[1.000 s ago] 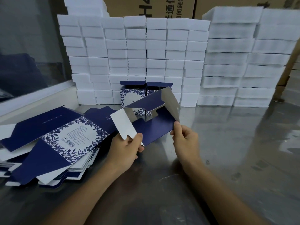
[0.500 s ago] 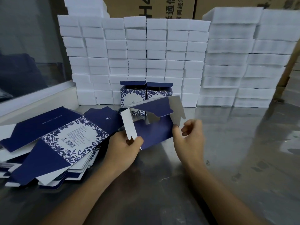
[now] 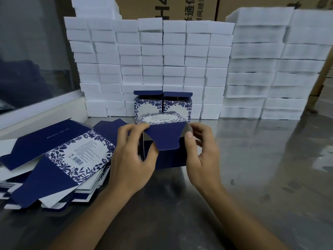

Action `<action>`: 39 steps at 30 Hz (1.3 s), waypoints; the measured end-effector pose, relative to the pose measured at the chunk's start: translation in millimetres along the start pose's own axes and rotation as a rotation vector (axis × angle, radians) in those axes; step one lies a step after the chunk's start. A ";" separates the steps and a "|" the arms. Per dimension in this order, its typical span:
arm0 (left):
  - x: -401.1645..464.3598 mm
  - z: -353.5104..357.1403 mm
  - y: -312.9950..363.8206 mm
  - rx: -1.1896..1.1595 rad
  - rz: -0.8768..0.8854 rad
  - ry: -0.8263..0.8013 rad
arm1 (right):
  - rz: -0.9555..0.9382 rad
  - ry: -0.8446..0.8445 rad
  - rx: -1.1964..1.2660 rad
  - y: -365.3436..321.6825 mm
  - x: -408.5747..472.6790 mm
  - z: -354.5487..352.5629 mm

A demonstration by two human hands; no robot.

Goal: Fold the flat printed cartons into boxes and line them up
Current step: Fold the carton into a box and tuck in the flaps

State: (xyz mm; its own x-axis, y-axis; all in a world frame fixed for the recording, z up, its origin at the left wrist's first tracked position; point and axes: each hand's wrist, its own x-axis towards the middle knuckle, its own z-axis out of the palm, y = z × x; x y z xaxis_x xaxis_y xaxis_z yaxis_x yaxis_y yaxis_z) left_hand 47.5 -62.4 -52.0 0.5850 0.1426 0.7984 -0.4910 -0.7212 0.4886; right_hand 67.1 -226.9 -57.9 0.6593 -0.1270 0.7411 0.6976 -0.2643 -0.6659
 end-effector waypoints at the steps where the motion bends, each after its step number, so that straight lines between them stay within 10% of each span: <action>1: 0.6 0.1 -1.0 -0.011 -0.019 0.022 | -0.017 -0.016 0.012 -0.4 -0.9 1.3; 39: 3.6 -2.2 -5.0 -0.096 -0.039 0.012 | 0.289 -0.147 -0.244 32.3 6.7 -7.4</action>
State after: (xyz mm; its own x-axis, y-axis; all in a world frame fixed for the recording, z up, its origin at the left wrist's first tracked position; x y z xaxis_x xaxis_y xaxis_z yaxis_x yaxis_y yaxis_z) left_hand 50.6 -56.7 -50.8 0.5977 0.1777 0.7817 -0.5275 -0.6471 0.5505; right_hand 92.0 -243.3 -73.9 0.8638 -0.0955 0.4947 0.4027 -0.4593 -0.7918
